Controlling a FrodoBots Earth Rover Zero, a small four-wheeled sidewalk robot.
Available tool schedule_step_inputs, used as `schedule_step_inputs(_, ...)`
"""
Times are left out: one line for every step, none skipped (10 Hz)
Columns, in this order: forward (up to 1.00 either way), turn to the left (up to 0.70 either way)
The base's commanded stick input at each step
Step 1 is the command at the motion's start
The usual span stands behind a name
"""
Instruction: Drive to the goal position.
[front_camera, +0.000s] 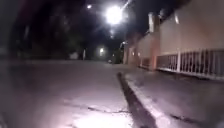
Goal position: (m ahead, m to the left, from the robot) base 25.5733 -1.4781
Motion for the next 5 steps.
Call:
schedule_step_inputs(0.70, 0.00)
schedule_step_inputs(0.70, 0.00)
schedule_step_inputs(0.70, 0.00)
schedule_step_inputs(0.70, 0.00)
schedule_step_inputs(0.70, 0.00)
